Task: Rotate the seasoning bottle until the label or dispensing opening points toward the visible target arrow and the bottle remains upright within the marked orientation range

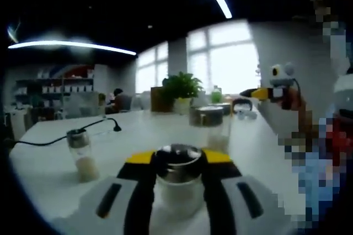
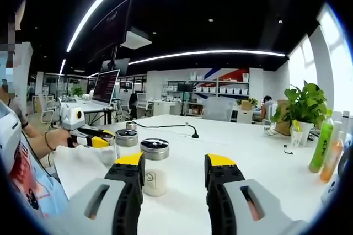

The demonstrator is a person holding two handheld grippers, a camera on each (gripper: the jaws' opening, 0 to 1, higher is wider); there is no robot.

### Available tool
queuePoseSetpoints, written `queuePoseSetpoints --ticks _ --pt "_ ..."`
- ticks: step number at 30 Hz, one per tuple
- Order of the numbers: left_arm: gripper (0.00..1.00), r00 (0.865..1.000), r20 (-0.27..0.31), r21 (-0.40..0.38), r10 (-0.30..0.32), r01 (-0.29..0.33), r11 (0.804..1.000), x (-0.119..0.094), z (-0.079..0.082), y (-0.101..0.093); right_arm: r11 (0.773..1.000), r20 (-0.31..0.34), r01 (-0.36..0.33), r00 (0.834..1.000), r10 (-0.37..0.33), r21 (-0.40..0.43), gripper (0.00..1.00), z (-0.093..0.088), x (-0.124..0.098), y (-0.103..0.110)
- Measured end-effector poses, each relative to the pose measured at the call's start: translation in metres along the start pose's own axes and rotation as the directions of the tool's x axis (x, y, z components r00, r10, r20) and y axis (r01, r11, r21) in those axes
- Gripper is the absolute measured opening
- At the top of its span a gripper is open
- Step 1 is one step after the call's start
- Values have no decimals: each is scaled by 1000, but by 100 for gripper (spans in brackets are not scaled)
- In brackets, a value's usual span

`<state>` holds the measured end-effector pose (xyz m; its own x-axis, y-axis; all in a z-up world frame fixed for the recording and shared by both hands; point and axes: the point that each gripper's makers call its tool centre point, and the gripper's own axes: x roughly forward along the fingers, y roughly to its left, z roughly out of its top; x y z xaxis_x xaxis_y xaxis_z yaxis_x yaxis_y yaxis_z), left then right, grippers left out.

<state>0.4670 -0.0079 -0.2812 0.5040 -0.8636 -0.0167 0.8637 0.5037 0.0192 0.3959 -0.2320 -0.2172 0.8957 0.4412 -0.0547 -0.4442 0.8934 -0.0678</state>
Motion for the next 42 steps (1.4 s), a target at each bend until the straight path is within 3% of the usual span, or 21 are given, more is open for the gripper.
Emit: queuePoseSetpoints --ticks 10,25,30,34,42 --pt "33 992 -44 8 -120 120 993 4 -2 -2 1000 -29 -6 1000 6 -3 45 -6 1 -2" --pt "33 961 -106 9 -254 256 967 8 -4 -5 998 -19 -43 999 42 -45 46 1 4 16" --pt "34 943 -128 10 -306 310 951 8 -4 -7 999 -20 -30 999 30 -29 46 0 4 14" --pt "34 935 -141 7 -326 330 944 8 -5 -8 999 -20 -20 1000 19 -26 46 -1 2 11" --pt "35 940 -138 31 -311 318 947 9 -3 -11 1000 -18 -15 1000 15 -19 45 -1 1 10"
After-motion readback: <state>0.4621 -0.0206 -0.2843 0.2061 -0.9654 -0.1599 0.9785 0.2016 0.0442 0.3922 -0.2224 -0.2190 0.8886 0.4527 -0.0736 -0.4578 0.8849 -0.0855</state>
